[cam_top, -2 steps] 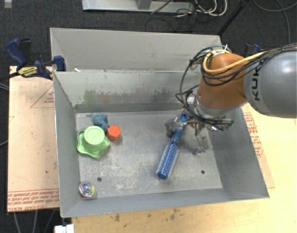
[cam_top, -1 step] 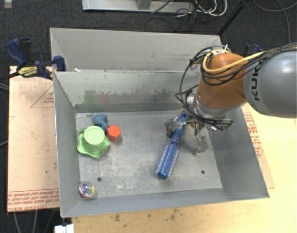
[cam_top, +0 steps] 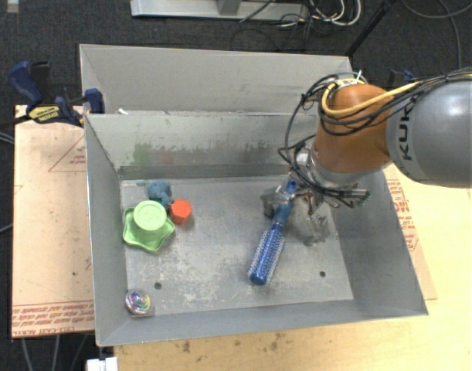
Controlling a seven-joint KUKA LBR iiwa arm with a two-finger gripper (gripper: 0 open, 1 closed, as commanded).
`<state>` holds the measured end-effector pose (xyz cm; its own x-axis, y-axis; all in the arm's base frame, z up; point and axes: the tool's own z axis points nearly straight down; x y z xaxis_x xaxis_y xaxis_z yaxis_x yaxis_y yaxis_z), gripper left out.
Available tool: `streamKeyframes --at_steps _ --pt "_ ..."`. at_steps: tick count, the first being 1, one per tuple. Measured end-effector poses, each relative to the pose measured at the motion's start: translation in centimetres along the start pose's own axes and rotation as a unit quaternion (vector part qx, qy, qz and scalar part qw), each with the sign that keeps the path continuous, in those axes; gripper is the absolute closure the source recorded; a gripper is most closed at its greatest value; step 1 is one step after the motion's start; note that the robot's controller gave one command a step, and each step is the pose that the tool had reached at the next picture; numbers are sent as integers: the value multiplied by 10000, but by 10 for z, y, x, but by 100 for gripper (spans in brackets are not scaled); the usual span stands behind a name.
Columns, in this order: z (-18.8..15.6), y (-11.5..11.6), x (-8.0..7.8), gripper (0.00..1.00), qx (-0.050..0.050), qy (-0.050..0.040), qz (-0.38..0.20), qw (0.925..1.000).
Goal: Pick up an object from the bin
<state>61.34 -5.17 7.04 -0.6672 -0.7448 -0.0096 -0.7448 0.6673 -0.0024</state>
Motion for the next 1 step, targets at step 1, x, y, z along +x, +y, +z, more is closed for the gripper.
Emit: streamKeyframes --at_steps 1 --pt "0 0 -1 0 -4 -18 19 10000"
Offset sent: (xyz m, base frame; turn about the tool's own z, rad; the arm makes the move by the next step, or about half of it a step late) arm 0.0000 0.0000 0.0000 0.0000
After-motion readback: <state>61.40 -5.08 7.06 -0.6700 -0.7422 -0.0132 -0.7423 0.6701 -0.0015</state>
